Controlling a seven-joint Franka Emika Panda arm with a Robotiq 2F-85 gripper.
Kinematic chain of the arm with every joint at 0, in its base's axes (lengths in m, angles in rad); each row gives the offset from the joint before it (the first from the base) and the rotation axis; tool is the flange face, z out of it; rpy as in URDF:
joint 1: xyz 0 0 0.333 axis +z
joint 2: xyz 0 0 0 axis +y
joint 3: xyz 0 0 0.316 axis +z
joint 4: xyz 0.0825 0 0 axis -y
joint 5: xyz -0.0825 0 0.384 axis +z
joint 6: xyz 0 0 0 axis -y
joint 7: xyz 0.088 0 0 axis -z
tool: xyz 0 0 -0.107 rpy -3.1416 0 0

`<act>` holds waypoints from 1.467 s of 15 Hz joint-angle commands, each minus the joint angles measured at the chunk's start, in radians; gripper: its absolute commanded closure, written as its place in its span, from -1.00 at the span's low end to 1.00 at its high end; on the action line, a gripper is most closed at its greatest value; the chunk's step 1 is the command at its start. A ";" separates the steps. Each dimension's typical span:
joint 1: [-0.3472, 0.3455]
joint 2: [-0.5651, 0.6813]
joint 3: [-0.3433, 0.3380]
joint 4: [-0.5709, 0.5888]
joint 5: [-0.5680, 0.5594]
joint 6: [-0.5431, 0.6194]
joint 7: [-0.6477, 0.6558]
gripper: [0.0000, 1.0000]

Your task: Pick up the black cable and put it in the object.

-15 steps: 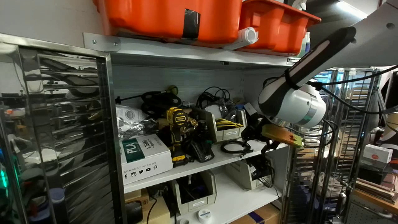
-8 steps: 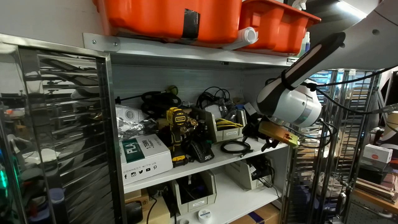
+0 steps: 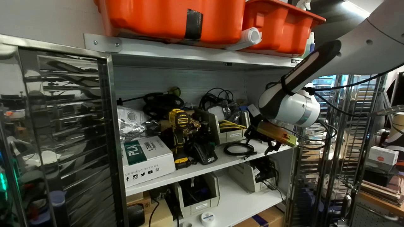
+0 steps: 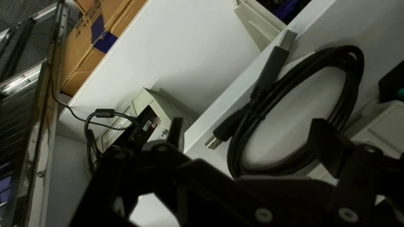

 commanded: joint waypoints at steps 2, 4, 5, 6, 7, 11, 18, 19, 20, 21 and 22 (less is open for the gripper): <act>0.016 0.064 -0.023 0.108 -0.071 -0.095 0.118 -1.00; 0.019 0.080 -0.021 0.139 -0.078 -0.123 0.142 -1.00; 0.022 0.089 -0.019 0.155 -0.079 -0.135 0.149 -1.00; 0.023 0.098 -0.016 0.171 -0.076 -0.143 0.149 -1.00; 0.026 0.110 -0.014 0.189 -0.076 -0.147 0.150 -1.00; 0.042 0.156 -0.026 0.238 -0.097 -0.185 0.188 -1.00; 0.048 0.159 -0.041 0.249 -0.129 -0.275 0.242 0.06; 0.047 0.151 -0.038 0.248 -0.126 -0.286 0.242 0.18; 0.048 0.140 -0.039 0.243 -0.126 -0.299 0.247 0.34; 0.046 0.128 -0.037 0.236 -0.122 -0.314 0.246 0.45; 0.048 0.115 -0.038 0.228 -0.123 -0.329 0.249 0.63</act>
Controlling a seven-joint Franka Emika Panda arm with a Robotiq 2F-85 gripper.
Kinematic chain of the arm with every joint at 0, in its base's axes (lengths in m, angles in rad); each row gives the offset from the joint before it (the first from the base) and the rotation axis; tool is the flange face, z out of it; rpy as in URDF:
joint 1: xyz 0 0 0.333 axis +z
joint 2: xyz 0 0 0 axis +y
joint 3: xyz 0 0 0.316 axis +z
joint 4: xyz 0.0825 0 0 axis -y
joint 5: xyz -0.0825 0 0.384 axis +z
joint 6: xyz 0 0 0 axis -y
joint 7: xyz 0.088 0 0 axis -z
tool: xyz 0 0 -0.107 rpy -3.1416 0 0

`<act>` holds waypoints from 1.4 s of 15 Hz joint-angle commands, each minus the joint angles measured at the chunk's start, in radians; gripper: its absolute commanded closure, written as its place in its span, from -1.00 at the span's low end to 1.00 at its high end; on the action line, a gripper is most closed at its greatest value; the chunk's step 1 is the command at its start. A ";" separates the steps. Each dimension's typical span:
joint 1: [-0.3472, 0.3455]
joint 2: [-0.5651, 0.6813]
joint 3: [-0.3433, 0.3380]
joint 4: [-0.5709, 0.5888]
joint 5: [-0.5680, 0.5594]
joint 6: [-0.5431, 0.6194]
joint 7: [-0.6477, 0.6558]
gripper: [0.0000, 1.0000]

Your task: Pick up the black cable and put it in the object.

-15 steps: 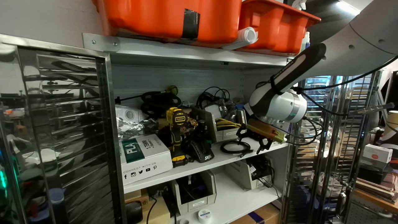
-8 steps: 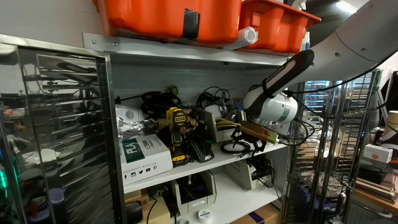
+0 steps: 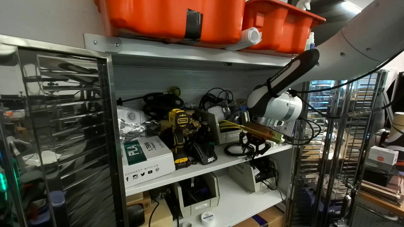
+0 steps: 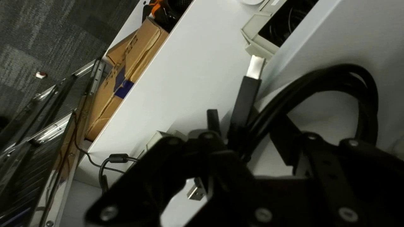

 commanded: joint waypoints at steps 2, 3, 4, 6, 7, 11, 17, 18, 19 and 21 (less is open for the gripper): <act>0.015 -0.048 -0.010 -0.013 -0.021 -0.074 0.032 0.95; 0.017 -0.055 -0.011 -0.019 -0.025 -0.086 0.035 0.99; 0.022 -0.062 -0.014 -0.028 -0.036 -0.098 0.042 0.90; 0.026 -0.076 -0.013 -0.047 -0.049 -0.091 0.035 0.90; 0.030 -0.087 -0.014 -0.062 -0.061 -0.079 0.030 0.90; 0.031 -0.168 -0.010 -0.158 -0.089 -0.043 0.003 0.90; 0.022 -0.286 0.001 -0.280 -0.119 0.118 -0.061 0.90; 0.021 -0.299 0.002 -0.295 -0.128 0.146 -0.067 0.90; 0.020 -0.310 0.004 -0.308 -0.133 0.176 -0.077 0.90; 0.018 -0.323 0.011 -0.321 -0.120 0.231 -0.104 0.90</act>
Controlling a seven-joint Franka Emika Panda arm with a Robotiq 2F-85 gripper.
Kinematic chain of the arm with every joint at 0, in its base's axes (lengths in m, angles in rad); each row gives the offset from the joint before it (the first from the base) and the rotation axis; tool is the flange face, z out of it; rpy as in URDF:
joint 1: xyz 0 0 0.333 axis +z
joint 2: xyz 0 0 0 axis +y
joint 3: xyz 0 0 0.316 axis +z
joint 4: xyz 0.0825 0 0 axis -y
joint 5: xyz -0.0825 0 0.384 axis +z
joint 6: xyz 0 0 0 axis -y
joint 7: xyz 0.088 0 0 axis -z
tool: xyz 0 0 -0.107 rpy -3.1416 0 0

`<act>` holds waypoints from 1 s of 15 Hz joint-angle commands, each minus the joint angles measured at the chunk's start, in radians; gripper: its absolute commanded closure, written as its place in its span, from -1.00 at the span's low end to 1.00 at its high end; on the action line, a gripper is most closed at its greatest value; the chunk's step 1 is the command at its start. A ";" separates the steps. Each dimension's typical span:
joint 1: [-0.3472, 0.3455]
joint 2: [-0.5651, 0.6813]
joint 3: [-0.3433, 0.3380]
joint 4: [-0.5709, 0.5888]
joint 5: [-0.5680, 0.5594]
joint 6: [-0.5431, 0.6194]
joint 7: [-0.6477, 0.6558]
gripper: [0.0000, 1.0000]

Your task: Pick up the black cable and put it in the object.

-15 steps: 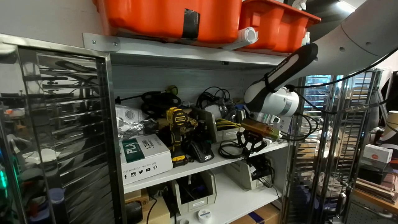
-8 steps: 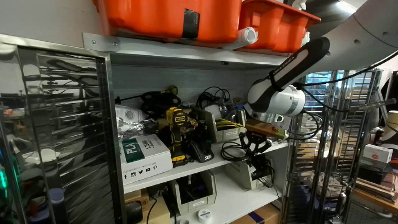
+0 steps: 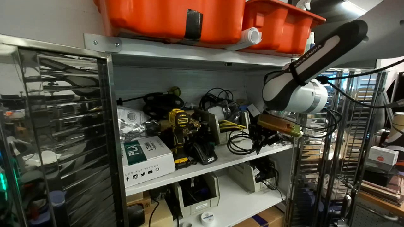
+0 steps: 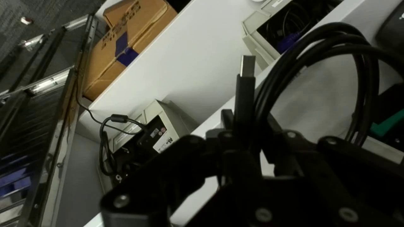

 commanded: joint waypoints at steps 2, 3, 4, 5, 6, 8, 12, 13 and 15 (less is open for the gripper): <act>-0.004 -0.053 0.017 -0.041 0.003 0.129 -0.054 0.90; -0.005 -0.050 0.020 -0.030 0.010 0.134 -0.061 0.90; -0.005 -0.046 0.023 -0.016 0.018 0.138 -0.063 0.90; -0.004 -0.043 0.024 -0.001 0.016 0.144 -0.054 0.90; -0.004 -0.040 0.024 0.012 0.010 0.150 -0.047 0.90; -0.004 -0.026 0.022 0.053 -0.001 0.164 -0.033 0.90; -0.010 0.019 0.020 0.151 0.015 0.200 -0.033 0.90; -0.012 0.035 0.021 0.179 0.027 0.208 -0.038 0.90; -0.017 0.072 0.022 0.232 0.043 0.224 -0.047 0.90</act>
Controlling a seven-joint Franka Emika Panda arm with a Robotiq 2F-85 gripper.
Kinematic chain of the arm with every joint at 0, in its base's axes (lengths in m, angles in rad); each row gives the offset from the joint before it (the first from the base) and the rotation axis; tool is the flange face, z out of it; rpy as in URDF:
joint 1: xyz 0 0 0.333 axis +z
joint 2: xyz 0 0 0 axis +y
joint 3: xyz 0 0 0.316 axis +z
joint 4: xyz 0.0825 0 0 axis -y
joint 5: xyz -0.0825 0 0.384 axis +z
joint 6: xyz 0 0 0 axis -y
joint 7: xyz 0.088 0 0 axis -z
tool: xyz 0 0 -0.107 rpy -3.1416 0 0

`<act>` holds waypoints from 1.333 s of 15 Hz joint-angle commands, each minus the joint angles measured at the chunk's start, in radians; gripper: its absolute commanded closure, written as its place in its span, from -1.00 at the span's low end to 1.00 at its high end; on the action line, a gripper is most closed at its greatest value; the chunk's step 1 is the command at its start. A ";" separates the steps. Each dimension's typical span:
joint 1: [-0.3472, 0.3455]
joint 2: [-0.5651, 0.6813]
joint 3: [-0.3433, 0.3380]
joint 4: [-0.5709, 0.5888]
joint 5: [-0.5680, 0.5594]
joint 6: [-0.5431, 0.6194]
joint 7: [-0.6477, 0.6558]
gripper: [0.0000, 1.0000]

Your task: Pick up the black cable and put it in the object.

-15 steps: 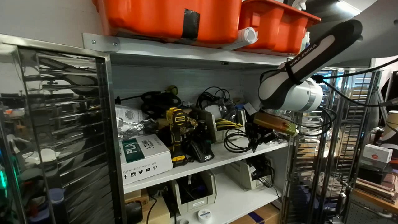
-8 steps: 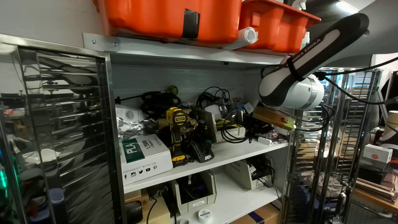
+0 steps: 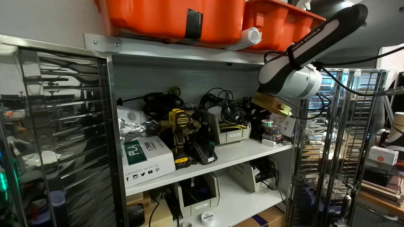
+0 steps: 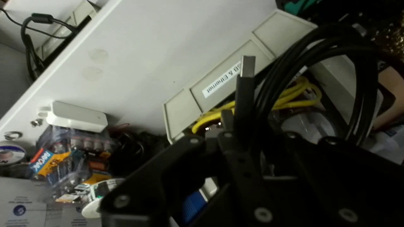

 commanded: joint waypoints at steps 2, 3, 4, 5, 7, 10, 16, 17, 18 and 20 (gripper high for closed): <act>-0.014 0.112 0.010 0.144 0.052 0.070 -0.022 0.90; -0.018 0.140 0.016 0.165 0.072 0.093 -0.031 0.90; -0.023 0.163 0.022 0.184 0.091 0.115 -0.040 0.90; -0.036 0.193 0.040 0.206 0.129 0.142 -0.059 0.90; -0.058 0.245 0.078 0.254 0.192 0.182 -0.087 0.90; -0.097 0.303 0.150 0.323 0.255 0.238 -0.122 0.90; -0.158 0.352 0.232 0.385 0.256 0.252 -0.149 0.90; -0.154 0.350 0.221 0.377 0.246 0.242 -0.139 0.90; -0.150 0.348 0.213 0.367 0.240 0.249 -0.137 0.90; -0.142 0.354 0.198 0.361 0.228 0.269 -0.135 0.90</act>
